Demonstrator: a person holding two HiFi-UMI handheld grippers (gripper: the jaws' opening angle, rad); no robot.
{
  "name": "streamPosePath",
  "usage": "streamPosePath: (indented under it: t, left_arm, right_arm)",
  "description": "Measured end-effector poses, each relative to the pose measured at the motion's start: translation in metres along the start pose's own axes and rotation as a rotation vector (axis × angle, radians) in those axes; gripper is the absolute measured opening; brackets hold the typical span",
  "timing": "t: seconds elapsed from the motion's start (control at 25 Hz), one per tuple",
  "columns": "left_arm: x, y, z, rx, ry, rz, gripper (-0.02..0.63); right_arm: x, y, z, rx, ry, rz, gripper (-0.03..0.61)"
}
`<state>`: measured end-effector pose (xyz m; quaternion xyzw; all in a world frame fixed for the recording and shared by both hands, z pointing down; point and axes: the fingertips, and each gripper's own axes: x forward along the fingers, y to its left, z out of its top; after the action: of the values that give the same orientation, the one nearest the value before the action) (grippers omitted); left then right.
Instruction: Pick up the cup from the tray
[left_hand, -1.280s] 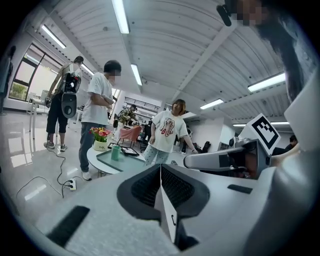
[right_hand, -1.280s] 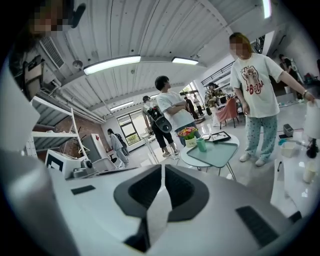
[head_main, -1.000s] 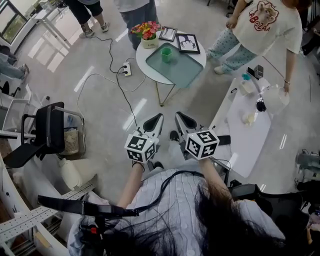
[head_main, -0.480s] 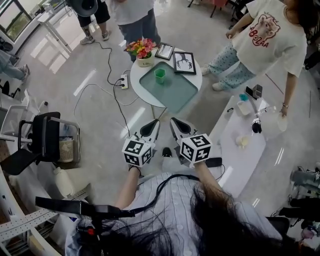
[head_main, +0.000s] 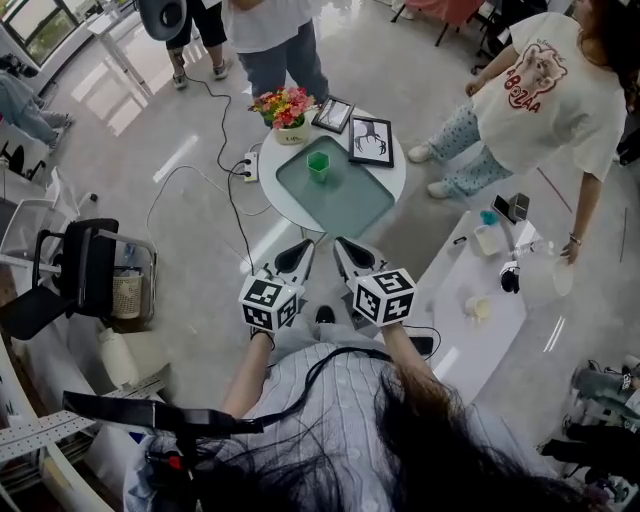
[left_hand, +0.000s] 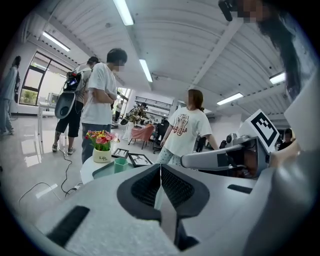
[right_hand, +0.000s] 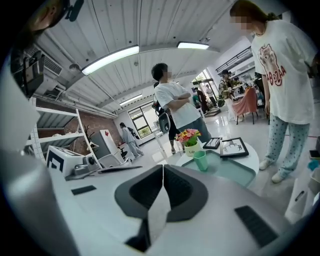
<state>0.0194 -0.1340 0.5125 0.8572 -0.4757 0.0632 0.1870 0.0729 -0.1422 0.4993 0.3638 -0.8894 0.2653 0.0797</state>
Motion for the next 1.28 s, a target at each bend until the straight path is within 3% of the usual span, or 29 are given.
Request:
streamPosePath:
  t: [0.52, 0.88, 1.28]
  left_arm:
    - [0.028, 0.004, 0.012, 0.026, 0.011, -0.004, 0.015]
    - [0.045, 0.041, 0.018, 0.009, 0.028, -0.003, 0.015]
    - [0.087, 0.101, 0.038, 0.085, 0.071, -0.067, 0.015]
  right_arm:
    - [0.013, -0.028, 0.011, 0.029, 0.000, 0.007, 0.032]
    - [0.045, -0.044, 0.021, 0.040, 0.017, -0.023, 0.034]
    - [0.114, -0.074, 0.041, 0.055, 0.062, -0.094, 0.034]
